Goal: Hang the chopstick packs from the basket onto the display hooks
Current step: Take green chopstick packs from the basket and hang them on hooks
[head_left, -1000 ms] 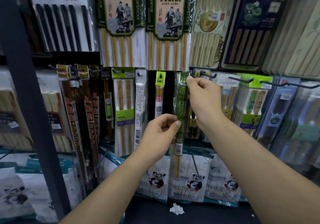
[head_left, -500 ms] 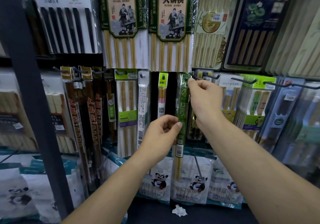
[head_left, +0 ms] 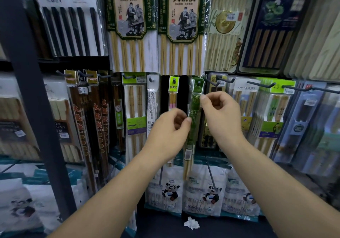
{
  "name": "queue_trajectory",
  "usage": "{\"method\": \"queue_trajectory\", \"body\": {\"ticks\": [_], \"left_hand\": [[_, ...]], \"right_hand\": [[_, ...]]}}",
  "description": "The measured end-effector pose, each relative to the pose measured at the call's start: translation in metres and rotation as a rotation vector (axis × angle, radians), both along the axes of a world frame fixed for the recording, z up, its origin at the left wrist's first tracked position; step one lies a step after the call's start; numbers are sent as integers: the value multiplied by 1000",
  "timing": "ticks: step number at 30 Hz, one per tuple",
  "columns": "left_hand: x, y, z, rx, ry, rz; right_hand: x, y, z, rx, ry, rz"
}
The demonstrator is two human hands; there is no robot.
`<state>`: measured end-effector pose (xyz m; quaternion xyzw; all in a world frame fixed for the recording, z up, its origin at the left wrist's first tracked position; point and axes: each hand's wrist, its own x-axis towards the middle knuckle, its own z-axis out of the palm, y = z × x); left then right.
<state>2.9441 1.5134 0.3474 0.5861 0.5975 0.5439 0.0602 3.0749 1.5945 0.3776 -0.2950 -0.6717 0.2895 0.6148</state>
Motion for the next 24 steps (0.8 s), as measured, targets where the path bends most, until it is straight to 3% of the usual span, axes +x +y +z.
{"method": "queue_trajectory", "body": {"ticks": [3,7,10,16,24], "left_hand": [[3,12,8,-9,-47,-4],[14,31,19,-155,-306,-192],[20,43,20,-143,-440,-232],[28,66,15,-69,-633,-290],[27,98,14,-41,-700,-218]], "right_hand": [[0,1,-12,-57,-44,27],[-4,7,-28,-82,-205,179],[-8,12,-41,-84,-287,290],[-27,30,-50,-90,-231,367],[-46,68,-56,-117,-208,411]]}}
